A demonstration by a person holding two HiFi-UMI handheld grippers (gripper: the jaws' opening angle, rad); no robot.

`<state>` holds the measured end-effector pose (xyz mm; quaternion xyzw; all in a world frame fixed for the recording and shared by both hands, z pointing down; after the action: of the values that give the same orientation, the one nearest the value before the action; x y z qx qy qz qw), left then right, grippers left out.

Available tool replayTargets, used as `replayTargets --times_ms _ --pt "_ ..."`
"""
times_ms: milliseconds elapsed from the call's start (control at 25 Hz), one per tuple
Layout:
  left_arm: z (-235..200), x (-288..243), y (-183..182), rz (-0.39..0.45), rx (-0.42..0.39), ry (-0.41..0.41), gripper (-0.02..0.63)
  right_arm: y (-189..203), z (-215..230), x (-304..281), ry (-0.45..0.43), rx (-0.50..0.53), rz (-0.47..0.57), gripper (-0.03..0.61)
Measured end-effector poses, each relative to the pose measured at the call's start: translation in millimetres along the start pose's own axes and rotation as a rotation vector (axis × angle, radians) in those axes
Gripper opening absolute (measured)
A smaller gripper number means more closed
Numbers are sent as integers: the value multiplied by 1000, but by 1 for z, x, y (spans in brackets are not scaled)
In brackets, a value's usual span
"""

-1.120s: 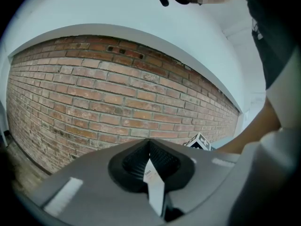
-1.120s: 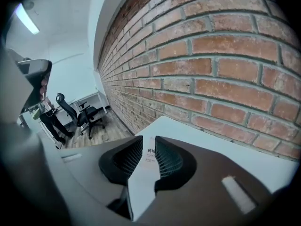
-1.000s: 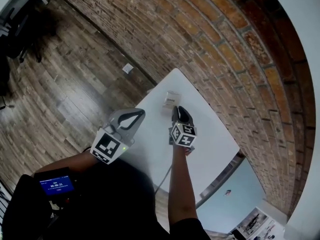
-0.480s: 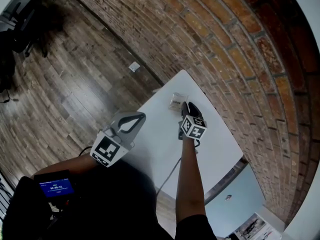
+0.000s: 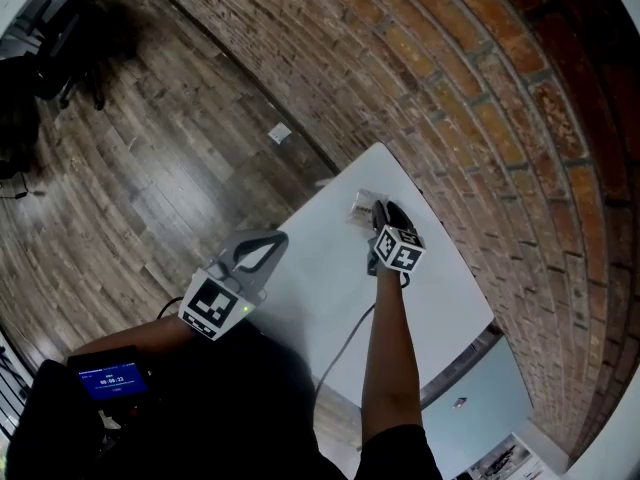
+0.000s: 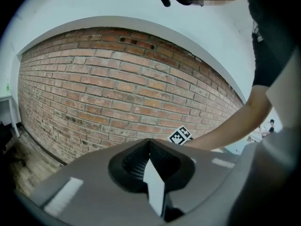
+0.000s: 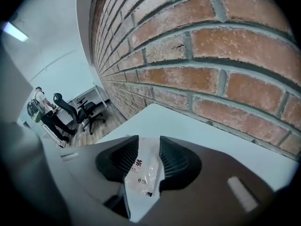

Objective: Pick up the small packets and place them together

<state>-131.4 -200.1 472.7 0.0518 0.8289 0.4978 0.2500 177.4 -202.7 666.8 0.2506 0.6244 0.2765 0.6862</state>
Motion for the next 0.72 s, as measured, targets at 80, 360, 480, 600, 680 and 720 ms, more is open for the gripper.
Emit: replayTargets --times_ms 80,360,480,600,680,720 --pt "-1 2 3 -6 4 -8 0 1 2 -4 -2 2 -9 144" --pt "-7 3 4 -22 -18 -31 0 -3 15 -15 2 5 -35 143" --pt "-10 3 2 -22 -14 -40 0 -4 22 -20 -9 -45 -35 143" --pt "-10 2 3 -24 3 -43 0 0 29 -21 -26 -99 -41 133" --pt "-9 3 5 -27 15 -43 0 3 29 -22 -55 -123 -45 127" --pt "-7 3 7 -30 17 -42 0 5 28 -23 -73 -122 -50 127"
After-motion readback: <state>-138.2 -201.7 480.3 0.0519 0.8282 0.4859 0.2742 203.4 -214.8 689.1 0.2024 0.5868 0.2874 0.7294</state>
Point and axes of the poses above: the fingertips, and each gripper's own axes: x backward along the fingers, z to its right, y out of its underside, the point moved 6 cm from there along x, backward along the fingers, and after that the axes turned 10 degrees about x, right-handed, at the moved point
